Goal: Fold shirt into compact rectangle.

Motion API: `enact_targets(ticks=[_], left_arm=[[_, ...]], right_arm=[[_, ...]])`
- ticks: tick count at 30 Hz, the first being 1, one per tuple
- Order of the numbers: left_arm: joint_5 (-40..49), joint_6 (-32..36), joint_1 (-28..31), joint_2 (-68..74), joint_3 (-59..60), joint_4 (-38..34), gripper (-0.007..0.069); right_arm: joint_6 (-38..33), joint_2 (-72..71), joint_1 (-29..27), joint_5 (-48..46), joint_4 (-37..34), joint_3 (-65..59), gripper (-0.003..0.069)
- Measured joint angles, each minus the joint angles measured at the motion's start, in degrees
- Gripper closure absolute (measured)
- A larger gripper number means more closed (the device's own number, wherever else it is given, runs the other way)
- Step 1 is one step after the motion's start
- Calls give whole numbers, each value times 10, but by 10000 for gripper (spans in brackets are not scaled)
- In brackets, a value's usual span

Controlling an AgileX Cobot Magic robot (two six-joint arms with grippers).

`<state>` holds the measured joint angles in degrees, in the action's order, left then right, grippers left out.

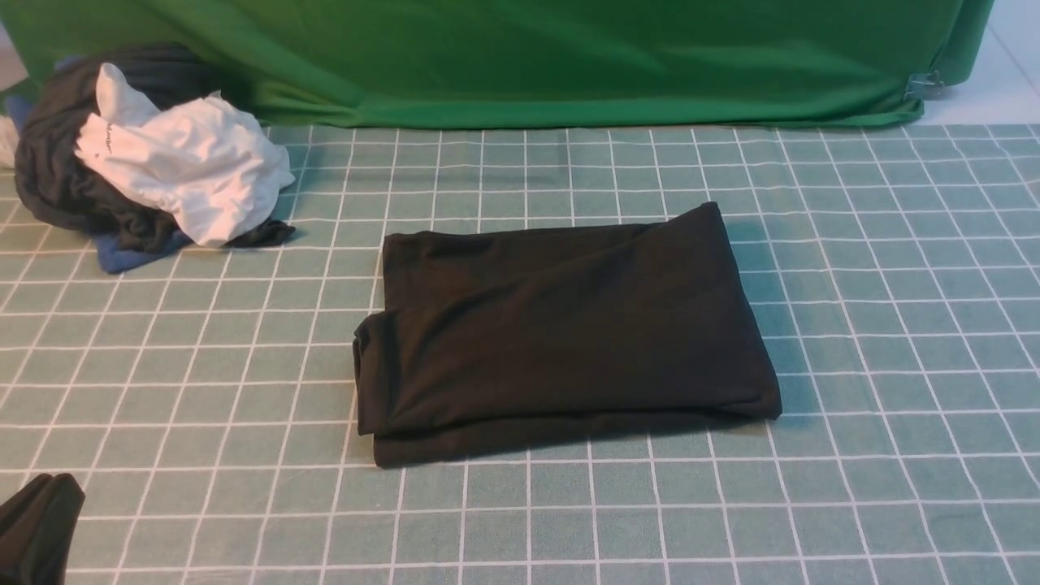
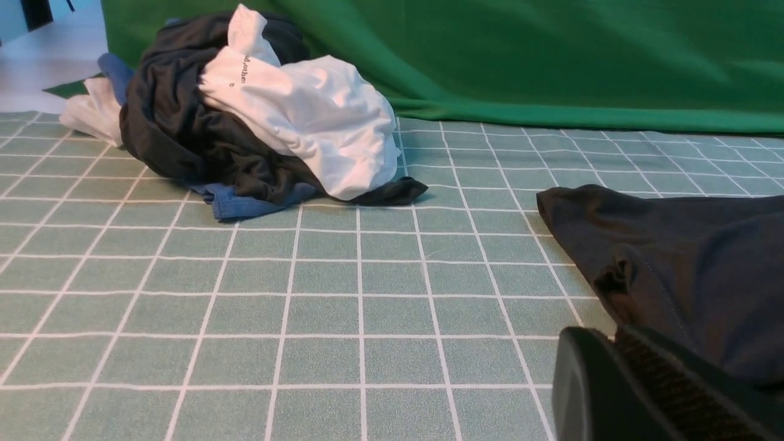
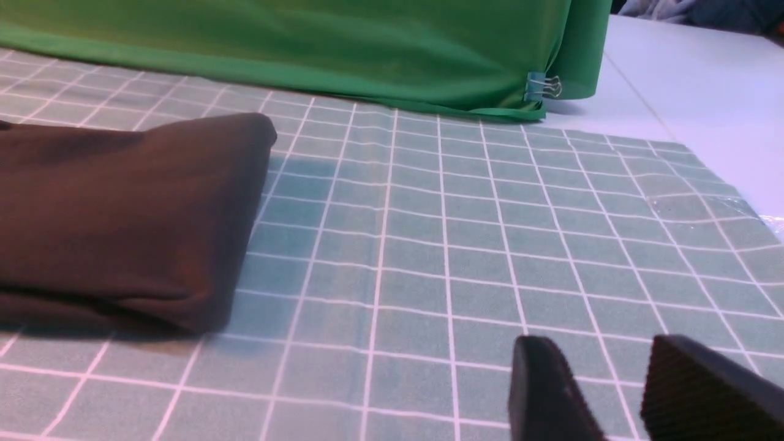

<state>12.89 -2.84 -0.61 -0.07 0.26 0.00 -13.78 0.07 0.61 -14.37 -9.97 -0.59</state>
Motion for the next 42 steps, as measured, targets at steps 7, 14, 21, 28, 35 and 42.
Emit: enact_targets(ticks=[7,14,21,28,35,42], left_arm=[[0,0,0,0,0,0,611],[0,0,0,0,0,0,611],[0,0,0,0,0,0,611],[0,0,0,0,0,0,611],[0,0,0,0,0,0,611],[0,0,0,0,0,0,611]], right_arm=[[0,0,-5,0,1,0,419],[0,0,-6,0,1,0,419],[0,0,-23,0,1,0,419],[0,0,-10,1,1,0,419],[1,0,-8,1,1,0,419],[1,0,-8,2,1,0,419]])
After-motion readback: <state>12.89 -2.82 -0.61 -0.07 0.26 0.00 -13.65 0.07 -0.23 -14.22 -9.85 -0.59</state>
